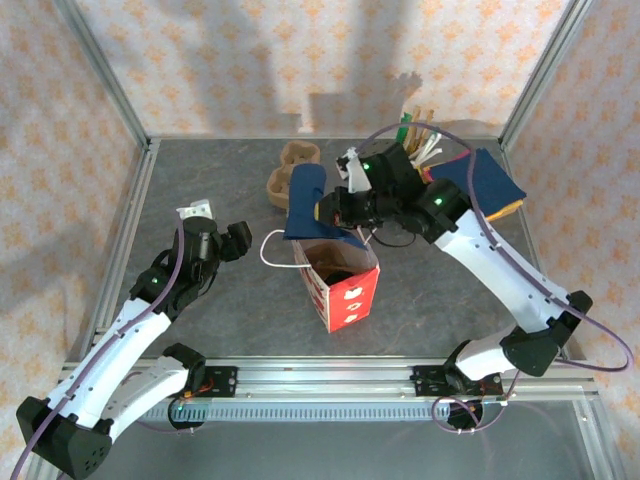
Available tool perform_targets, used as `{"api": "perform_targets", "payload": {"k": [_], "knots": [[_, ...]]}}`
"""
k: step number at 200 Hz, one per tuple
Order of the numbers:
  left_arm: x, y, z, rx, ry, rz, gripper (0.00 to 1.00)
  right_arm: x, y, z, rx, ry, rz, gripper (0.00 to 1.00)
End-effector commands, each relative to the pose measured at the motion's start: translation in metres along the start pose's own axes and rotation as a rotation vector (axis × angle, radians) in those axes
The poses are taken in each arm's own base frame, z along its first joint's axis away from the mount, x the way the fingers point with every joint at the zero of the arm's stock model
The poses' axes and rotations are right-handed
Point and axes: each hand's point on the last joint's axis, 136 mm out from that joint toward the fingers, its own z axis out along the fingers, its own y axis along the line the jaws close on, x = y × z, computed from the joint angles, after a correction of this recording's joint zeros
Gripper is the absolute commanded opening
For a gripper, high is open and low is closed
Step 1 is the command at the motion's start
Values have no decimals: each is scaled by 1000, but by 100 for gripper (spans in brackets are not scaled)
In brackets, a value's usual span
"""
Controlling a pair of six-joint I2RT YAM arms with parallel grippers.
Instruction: Pack the takeout coffee
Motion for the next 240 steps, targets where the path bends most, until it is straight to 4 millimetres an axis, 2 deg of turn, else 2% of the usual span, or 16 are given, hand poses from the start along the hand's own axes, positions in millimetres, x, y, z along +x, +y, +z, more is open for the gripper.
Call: {"api": "perform_targets", "payload": {"k": [1,60,143,173,215,240], "knots": [[1,2,3,-2,-6,-4,78,10,-21,5,150,13,-51,0],[5,2,6,2,2,-3,78,42,-42,26,351,131,-154,0],[9,2,11,2,14,2,78,58,-79,31,502,196,-148,0],[11,3,11,-1,18,4,78,57,-83,34,525,194,-146,0],[12,3,13,1,20,5,78,66,-98,39,589,234,-157,0],[12,2,14,2,20,8,78,70,-100,42,593,248,-163,0]]}}
